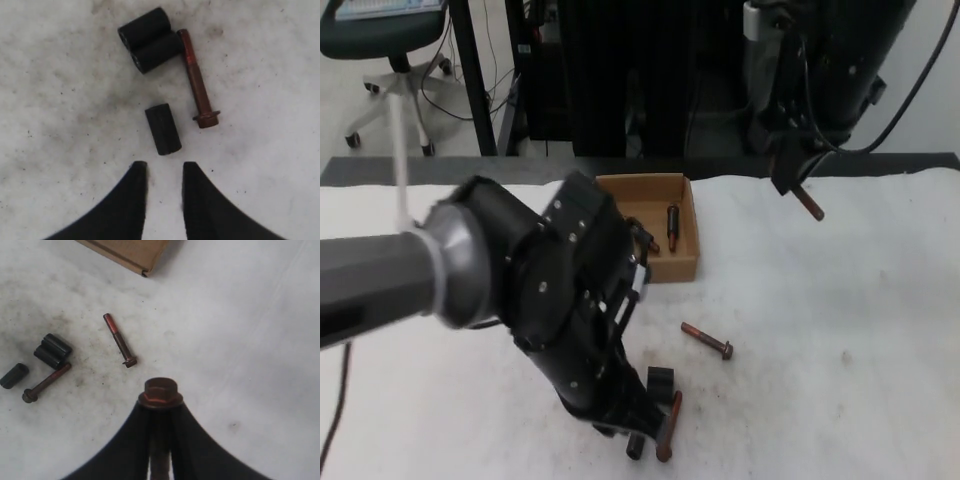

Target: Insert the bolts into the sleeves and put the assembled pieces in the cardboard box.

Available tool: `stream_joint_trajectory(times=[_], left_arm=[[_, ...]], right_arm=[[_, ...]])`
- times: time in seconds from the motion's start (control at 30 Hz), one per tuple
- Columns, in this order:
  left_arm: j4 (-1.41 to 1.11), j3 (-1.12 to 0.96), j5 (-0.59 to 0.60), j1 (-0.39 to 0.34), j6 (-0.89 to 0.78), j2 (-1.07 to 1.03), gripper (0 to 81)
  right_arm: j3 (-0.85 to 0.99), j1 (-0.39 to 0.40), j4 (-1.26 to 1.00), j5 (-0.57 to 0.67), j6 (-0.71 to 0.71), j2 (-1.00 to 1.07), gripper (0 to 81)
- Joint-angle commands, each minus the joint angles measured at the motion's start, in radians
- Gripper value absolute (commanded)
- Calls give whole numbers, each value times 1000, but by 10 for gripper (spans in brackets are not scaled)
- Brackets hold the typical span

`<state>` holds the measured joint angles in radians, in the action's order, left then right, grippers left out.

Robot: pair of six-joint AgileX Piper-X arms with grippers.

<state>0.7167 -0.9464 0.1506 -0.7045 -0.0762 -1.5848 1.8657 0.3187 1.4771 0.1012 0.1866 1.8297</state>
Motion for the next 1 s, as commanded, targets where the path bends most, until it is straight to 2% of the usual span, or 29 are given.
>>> stream_joint_trajectory(times=[0.0,0.47,0.67,0.97], left_arm=[[6,-12,-19,-8,-15,-10,243],[-78,-12,-37,-24,-49,-25,243],[-91,-12,-44,-55,-49,-25,243],[-67,-12,-67,-56,-83,-69,243]], right_arm=[[-41,-3,-22,9,-13,-14,9],[-163,-7,-99,9,-13,-14,9],[-163,-44,-126,9,-13,-14,9],[-163,-106,-126,9,-11,-14,9]])
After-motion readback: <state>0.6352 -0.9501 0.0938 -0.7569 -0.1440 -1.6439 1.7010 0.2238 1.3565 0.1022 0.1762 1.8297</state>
